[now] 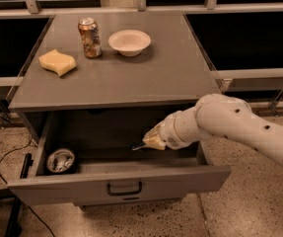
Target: Pick rxbar blueberry from top drawer and place on counter
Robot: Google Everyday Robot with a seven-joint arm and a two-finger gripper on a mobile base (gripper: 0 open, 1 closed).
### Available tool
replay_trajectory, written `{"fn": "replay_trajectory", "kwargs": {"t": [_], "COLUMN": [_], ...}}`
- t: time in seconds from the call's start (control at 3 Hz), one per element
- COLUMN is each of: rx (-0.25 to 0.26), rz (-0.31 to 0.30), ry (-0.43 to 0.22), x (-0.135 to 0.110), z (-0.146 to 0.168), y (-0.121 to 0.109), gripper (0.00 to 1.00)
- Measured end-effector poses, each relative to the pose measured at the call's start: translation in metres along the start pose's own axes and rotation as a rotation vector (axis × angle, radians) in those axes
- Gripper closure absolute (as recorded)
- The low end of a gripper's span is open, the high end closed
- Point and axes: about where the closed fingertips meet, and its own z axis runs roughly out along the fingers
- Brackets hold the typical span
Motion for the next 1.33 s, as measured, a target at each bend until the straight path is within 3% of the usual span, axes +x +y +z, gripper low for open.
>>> {"fn": "replay_trajectory", "kwargs": {"t": [1.33], "rx": [0.063], "rz": [-0.072], "ry": [-0.041], "x": [-0.01], "z": [-0.048], "y": [0.002], "gripper": [1.0]}}
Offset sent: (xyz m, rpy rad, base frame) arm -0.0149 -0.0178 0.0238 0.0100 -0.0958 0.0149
